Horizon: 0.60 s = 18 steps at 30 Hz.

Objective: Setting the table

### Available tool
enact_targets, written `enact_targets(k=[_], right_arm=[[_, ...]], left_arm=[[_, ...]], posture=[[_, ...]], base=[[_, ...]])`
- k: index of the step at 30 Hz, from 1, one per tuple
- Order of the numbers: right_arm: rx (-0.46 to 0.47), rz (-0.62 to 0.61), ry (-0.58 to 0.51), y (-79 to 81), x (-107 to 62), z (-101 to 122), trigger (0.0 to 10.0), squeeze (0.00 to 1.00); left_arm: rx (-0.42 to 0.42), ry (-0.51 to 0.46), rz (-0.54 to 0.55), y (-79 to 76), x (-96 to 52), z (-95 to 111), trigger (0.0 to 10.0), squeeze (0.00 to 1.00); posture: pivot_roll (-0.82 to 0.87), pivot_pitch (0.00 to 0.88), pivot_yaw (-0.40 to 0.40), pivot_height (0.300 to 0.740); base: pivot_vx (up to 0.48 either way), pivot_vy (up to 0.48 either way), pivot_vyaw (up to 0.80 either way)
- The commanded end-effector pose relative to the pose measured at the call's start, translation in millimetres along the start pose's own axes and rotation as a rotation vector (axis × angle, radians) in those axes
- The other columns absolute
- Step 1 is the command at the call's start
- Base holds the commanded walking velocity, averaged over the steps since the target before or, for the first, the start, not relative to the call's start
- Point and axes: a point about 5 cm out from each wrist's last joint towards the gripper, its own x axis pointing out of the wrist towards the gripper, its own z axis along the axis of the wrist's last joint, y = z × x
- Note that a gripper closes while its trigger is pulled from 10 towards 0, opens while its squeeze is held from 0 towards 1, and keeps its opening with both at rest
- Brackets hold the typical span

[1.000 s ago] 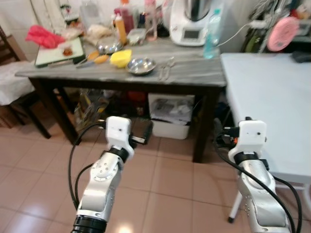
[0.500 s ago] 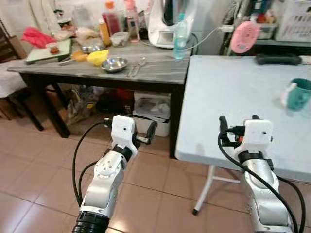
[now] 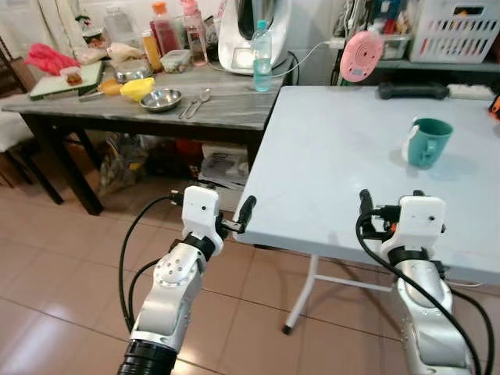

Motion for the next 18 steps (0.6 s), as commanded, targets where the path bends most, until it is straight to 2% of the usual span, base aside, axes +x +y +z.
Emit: enact_targets(k=[1, 14, 18], right_arm=[[0.009, 0.022, -0.018, 6.4, 1.1, 4.8, 10.0, 0.0], [0.002, 0.02, 0.0, 2.0, -5.3, -0.1, 10.0, 0.0], [0.025, 0.005, -0.001, 2.1, -10.1, -0.6, 10.0, 0.0]], left_arm=[[0.009, 0.004, 0.024, 8.0, -2.1, -0.2, 10.0, 0.0], [-0.037, -0.021, -0.013, 5.9, -4.7, 1.1, 10.0, 0.0], [-0.045, -0.029, -0.02, 6.7, -6.0, 2.9, 10.0, 0.0]], posture=[[-0.07, 0.0, 0.072, 0.74], [-0.07, 0.0, 0.067, 0.74], [-0.08, 0.0, 0.07, 0.74]], base=[[0.0, 0.0, 0.0], [0.0, 0.0, 0.0], [0.253, 0.0, 0.0]])
